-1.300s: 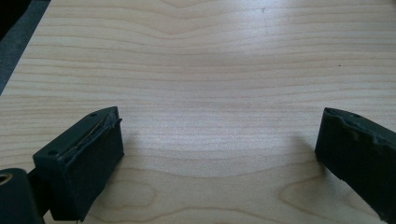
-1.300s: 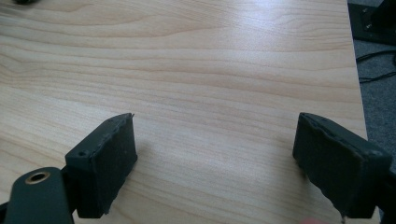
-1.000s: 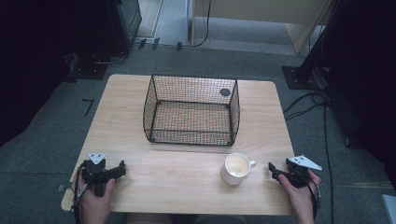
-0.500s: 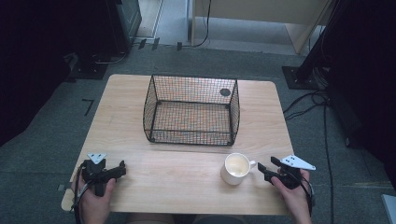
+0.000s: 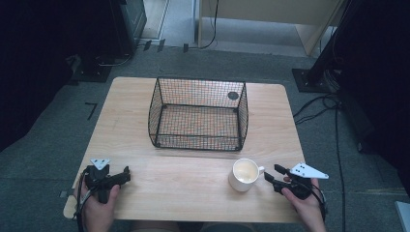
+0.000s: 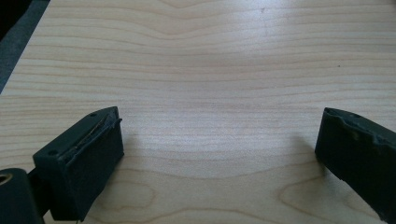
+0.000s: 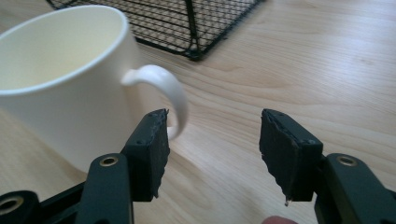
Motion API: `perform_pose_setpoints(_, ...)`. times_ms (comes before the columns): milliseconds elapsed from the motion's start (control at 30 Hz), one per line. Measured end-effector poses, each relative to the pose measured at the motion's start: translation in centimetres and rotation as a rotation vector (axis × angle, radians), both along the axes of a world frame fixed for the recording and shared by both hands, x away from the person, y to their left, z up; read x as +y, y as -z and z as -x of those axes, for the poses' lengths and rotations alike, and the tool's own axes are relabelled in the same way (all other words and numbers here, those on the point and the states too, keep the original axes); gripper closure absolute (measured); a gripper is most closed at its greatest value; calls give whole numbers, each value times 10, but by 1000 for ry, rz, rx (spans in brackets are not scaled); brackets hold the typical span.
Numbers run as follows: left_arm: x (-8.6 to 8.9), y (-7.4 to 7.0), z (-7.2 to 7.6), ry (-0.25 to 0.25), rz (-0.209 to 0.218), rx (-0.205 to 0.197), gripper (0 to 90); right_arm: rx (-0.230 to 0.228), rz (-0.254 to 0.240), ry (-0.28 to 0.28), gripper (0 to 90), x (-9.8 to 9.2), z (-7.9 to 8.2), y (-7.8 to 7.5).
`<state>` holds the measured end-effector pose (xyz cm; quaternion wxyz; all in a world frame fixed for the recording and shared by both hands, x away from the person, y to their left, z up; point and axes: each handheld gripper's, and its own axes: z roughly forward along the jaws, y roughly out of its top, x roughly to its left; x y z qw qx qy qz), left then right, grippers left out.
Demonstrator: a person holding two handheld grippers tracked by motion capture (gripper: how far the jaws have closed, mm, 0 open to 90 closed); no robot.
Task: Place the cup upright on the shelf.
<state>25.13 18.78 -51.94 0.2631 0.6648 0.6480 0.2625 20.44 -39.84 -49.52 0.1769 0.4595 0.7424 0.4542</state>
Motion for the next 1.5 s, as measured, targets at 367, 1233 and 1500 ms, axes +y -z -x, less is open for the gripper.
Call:
perform_pose_setpoints(367, 0, 0, 0, 0, 0, 0, 11, -32, -29, -51, 607, 10, -3, -2)
perform_pose_setpoints(1233, 0, 0, 0, 0, 0, 0, 11, 2, -47, -323, 724, 33, 3, -3)
perform_pose_setpoints(1500, 0, 0, 0, 0, 0, 0, 11, 10, -17, -442, 715, 62, 6, -8)
